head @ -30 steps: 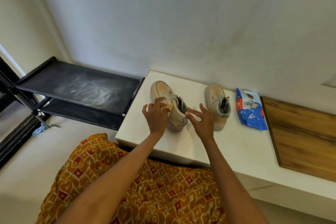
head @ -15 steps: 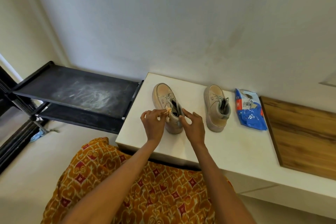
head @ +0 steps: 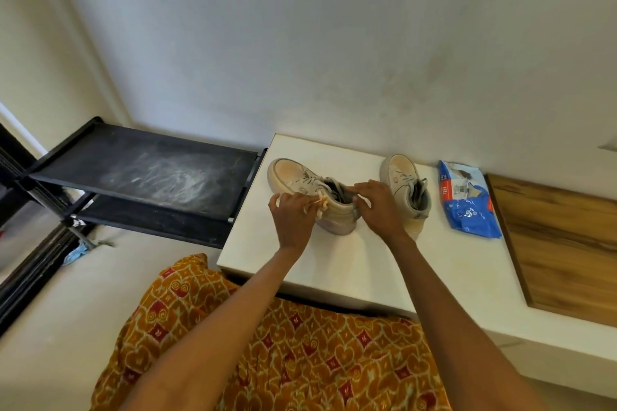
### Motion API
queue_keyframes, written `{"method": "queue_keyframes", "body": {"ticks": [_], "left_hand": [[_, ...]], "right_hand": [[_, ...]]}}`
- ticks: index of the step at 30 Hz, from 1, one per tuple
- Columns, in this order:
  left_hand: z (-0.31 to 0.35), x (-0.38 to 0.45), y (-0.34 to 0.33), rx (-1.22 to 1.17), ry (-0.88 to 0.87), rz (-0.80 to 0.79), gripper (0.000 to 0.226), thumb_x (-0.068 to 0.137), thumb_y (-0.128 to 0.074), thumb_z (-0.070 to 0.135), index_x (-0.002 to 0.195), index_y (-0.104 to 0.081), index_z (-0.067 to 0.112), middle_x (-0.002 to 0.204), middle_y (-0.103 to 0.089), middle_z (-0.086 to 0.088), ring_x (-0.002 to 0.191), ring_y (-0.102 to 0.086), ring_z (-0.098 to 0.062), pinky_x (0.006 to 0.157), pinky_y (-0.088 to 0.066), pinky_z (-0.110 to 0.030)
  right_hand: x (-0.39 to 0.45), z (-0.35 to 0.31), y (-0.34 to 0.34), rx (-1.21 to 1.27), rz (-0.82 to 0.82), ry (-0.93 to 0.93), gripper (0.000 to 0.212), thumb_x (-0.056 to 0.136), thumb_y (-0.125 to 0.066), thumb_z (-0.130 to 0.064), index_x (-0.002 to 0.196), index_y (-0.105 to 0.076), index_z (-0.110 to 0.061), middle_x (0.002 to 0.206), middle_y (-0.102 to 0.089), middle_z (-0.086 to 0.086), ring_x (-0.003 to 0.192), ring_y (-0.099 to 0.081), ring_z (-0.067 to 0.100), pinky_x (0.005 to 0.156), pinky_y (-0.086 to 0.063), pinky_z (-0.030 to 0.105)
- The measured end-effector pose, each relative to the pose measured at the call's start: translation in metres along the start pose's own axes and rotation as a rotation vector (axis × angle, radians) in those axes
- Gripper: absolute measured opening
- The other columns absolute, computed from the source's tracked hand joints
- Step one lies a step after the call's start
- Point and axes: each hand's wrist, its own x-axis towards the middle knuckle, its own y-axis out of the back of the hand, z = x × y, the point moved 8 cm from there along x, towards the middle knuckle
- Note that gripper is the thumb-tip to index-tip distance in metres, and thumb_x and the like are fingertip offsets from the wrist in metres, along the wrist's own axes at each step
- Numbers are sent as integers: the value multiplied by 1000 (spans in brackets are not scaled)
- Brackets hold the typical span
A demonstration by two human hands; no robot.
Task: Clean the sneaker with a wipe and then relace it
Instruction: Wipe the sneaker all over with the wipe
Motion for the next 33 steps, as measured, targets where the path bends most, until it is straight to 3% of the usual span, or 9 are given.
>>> {"method": "queue_keyframes", "body": {"ticks": [3, 8, 12, 18, 20, 23, 26, 30, 33], "left_hand": [[14, -4, -5, -39, 7, 23, 9, 79, -74, 17, 87, -74, 13, 87, -73, -4, 86, -64, -24, 91, -38, -40], [-19, 10, -8, 102, 162, 20, 10, 84, -68, 20, 86, -74, 13, 81, -72, -6, 83, -62, -26, 92, -37, -42], [-43, 38, -5, 229, 136, -27, 12, 84, -68, 25, 84, -75, 16, 75, -71, -5, 77, -59, -23, 92, -36, -42], [-13, 29, -22, 25, -18, -20, 12, 84, -67, 25, 89, -73, 16, 87, -72, -1, 88, -60, -19, 93, -30, -31], [-13, 27, -27, 13, 3, -23, 11, 84, -67, 24, 89, -73, 17, 88, -72, -1, 88, -59, -19, 91, -29, -31], [-37, 43, -26, 152, 99, -30, 13, 84, -65, 25, 89, -74, 16, 83, -71, -4, 85, -58, -21, 90, -32, -36], [-54, 70, -20, 309, 198, -91, 19, 88, -57, 26, 90, -74, 18, 75, -68, -5, 81, -57, -23, 92, -31, -38], [-35, 77, -23, 249, 38, -175, 16, 85, -63, 29, 80, -74, 19, 74, -69, -2, 80, -59, -22, 93, -30, -39], [-16, 53, -19, 97, -54, -112, 12, 80, -67, 26, 76, -73, 17, 76, -71, -2, 78, -62, -24, 88, -37, -43]], "right_hand": [[-19, -32, -1, -216, 263, 76, 27, 82, -54, -13, 102, -72, -17, 111, -67, 7, 114, -52, 35, 97, -39, 45], [-41, -49, -41, -288, 308, 7, 33, 94, -42, -32, 117, -63, -22, 137, -52, 1, 136, -32, 25, 112, -20, 45], [-46, -39, -45, -350, 327, 6, 22, 91, -53, -21, 108, -67, -21, 138, -52, 5, 136, -36, 30, 110, -24, 53], [-28, -44, -35, -301, 411, -51, 34, 95, -38, -25, 118, -63, -20, 136, -54, 6, 135, -36, 31, 112, -23, 52], [-25, -43, -32, -287, 431, -68, 29, 94, -44, -22, 113, -66, -18, 133, -56, 6, 134, -39, 33, 111, -27, 54], [-20, -39, -26, -374, 419, -43, 20, 87, -62, -13, 102, -71, -20, 130, -59, 6, 132, -41, 34, 109, -27, 55], [-16, -38, -22, -413, 365, -14, 20, 84, -66, -14, 101, -72, -23, 131, -58, 6, 133, -39, 34, 109, -24, 56], [-10, -31, -17, -386, 317, 49, 18, 82, -68, -15, 98, -73, -24, 131, -58, 6, 132, -39, 36, 107, -29, 55], [-9, -18, -7, -314, 290, 81, 20, 81, -66, -15, 97, -74, -24, 128, -60, 7, 128, -43, 39, 103, -34, 56]]}}
